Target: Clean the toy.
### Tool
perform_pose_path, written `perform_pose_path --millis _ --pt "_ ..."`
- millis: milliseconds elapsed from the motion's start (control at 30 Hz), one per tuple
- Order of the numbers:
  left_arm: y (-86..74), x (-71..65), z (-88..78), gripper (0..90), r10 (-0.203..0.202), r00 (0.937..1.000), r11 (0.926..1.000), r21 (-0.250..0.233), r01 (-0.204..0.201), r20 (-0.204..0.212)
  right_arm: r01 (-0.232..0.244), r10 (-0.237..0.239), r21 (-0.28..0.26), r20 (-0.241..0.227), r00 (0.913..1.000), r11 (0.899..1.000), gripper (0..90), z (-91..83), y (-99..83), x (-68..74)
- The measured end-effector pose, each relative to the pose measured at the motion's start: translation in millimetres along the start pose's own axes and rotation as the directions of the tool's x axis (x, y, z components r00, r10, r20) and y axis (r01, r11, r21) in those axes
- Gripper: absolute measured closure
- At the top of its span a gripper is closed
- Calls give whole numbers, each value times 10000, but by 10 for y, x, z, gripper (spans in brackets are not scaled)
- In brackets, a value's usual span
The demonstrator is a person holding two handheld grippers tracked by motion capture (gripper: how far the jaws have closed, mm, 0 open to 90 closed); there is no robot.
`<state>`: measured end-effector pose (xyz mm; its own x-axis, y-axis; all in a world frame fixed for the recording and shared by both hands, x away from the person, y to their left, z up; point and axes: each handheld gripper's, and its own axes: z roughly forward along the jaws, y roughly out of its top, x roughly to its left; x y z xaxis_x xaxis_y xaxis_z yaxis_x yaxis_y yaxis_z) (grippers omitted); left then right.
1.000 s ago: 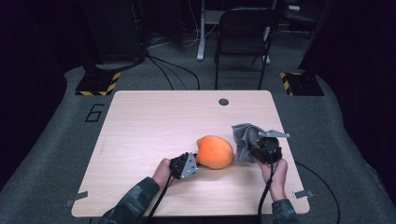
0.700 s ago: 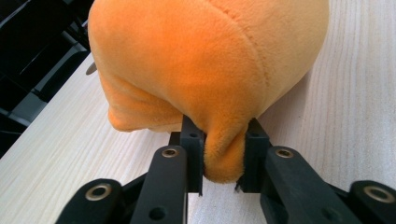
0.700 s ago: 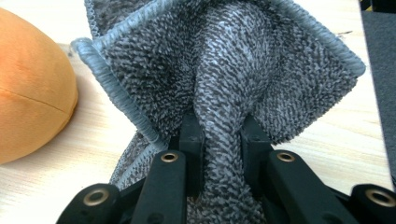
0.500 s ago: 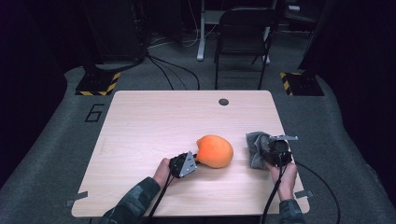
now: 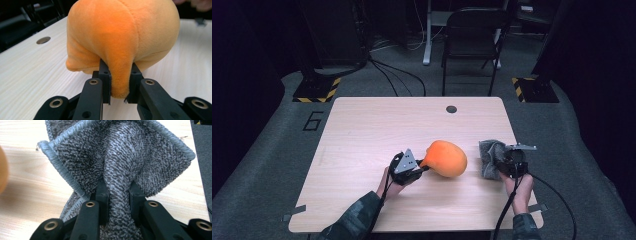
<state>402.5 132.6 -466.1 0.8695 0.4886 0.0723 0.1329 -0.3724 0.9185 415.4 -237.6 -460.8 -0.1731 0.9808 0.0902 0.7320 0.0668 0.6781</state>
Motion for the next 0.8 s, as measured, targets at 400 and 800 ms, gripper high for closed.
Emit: perform_pose_path --millis 400,800 --pt "186 1 -84 785 -2073 9783 9756 749 2062 73 109 -114 -249 -196 9997 9996 753 -61 51 70" --pt "116 84 12 778 -3274 9449 9290 1819 3224 -28 622 -682 -877 -668 9954 9942 756 -284 191 283"
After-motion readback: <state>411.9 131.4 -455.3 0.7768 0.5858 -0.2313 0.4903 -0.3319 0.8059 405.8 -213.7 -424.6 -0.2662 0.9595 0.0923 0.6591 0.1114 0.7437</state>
